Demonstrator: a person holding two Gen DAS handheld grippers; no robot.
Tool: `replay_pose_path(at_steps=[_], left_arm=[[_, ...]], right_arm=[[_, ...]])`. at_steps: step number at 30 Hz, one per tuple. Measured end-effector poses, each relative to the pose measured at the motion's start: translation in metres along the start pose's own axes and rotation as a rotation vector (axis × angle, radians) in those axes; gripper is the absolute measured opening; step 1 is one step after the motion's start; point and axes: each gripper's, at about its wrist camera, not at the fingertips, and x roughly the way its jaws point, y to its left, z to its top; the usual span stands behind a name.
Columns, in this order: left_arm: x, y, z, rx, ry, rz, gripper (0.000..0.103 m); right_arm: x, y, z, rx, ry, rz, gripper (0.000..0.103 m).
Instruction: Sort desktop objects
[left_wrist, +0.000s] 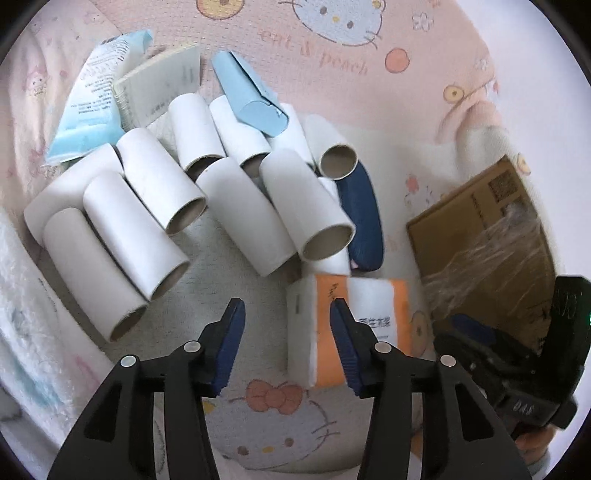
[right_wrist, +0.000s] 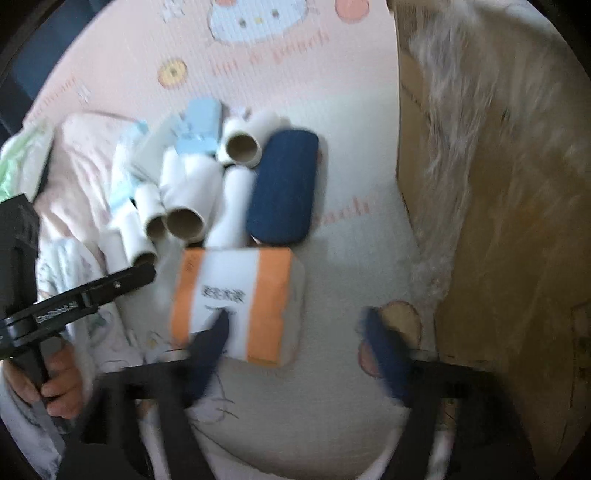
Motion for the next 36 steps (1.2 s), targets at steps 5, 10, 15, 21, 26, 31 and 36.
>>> replay_pose_path(at_steps=[5,10,15,21,26,31,36], left_arm=[[0.015,-0.006,0.000,-0.014,0.064,-0.105,0.058],[0.034,-0.004,0.001,-0.079,0.150,-0.183,0.061],[0.049,0.008,0.001,-0.183,0.181,-0.220,0.061],[0.061,0.004,0.002,-0.178,0.200,-0.208,0.061],[0.062,-0.001,0.000,-0.134,0.207,-0.186,0.061],[0.070,0.001,-0.005,-0.153,0.245,-0.187,0.061],[0.067,-0.003,-0.006,-0.132,0.245,-0.182,0.061]], right_arm=[[0.014,0.022,0.000,-0.040,0.016,0.020,0.080],[0.032,0.033,-0.008,-0.090,0.056,0.015,0.080],[0.043,0.036,-0.013,-0.104,0.072,0.035,0.080],[0.059,0.023,-0.010,-0.002,0.073,0.096,0.080],[0.070,0.009,-0.016,0.102,0.078,0.159,0.080],[0.074,0.005,-0.021,0.157,0.073,0.200,0.080],[0.074,0.015,-0.026,0.131,0.051,0.202,0.081]])
